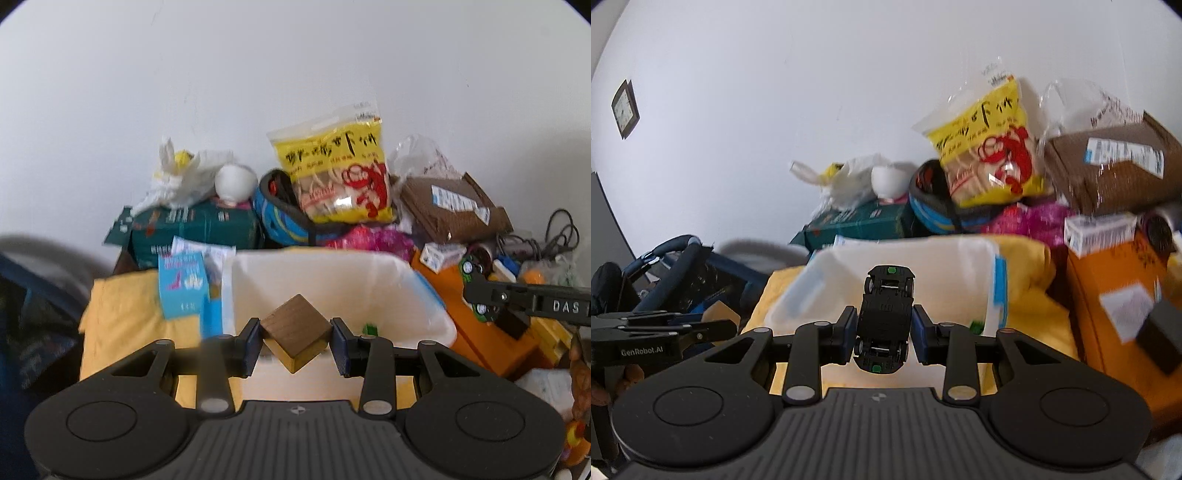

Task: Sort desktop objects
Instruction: 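Carry the brown block and black car into the white bin and open both tools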

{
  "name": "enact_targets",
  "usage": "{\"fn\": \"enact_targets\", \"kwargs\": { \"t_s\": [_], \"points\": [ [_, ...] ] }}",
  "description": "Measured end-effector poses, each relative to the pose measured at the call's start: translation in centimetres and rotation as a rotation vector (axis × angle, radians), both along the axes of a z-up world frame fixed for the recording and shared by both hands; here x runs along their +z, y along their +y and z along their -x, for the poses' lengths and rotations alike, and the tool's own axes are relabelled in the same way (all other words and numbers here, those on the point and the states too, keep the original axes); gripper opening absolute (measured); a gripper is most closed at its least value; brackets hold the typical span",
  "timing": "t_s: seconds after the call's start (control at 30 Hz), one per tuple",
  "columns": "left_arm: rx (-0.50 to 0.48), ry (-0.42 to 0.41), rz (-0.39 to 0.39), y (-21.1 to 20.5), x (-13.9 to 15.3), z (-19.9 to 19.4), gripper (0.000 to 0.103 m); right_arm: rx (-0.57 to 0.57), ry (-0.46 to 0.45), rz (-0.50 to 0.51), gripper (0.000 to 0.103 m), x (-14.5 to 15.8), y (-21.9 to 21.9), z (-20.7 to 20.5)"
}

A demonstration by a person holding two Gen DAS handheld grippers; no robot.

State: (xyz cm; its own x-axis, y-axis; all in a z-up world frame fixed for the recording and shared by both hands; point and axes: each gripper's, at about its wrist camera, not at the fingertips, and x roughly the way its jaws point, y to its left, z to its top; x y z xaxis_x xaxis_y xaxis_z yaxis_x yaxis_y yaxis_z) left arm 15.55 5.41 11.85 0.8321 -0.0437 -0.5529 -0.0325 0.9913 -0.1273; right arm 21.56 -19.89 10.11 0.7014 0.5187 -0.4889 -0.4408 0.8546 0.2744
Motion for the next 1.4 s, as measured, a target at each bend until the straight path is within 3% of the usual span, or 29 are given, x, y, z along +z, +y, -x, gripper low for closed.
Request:
{"fn": "enact_targets", "kwargs": {
  "t_s": [0.23,0.7,0.73,0.8,0.83,0.9,1.07,1.2,1.33,1.4],
  "points": [
    [0.013,0.026,0.004,1.0,1.8,-4.1,0.043,0.007,0.016,0.021,0.035,1.4,0.4,-3.0],
    [-0.004,0.194,0.011,0.8,-0.3,-9.3,0.044,0.017,0.2,0.13,0.035,-0.4,1.8,-8.5],
    [-0.002,0.191,0.003,0.6,-0.3,-9.4,0.046,0.019,0.209,0.14,0.035,-0.5,1.9,-8.8],
    [0.02,0.175,-0.041,0.2,0.0,-9.5,0.066,0.018,0.217,0.162,0.038,-0.7,2.3,-9.3],
    [0.036,0.159,-0.065,0.1,0.2,-9.4,0.069,0.015,0.214,0.171,0.041,-0.7,2.4,-9.5],
    [0.027,0.147,-0.071,0.0,0.3,-9.1,0.069,0.006,0.182,0.179,0.057,-0.4,2.5,-9.3],
    [0.011,0.114,-0.078,0.3,-0.5,-6.4,0.069,0.008,0.151,0.161,0.057,-0.4,1.9,-7.6],
    [0.029,0.099,-0.065,0.3,-3.0,-2.2,0.069,0.015,0.104,0.151,0.057,-1.3,1.0,-4.1],
    [0.054,0.116,-0.025,-0.3,-6.8,2.2,0.069,-0.006,0.05,0.158,0.057,-4.2,-0.4,1.1],
    [0.068,0.123,-0.058,-1.0,-8.8,4.1,0.069,-0.018,0.058,0.186,0.057,-6.4,-0.8,3.1]
  ]
}}
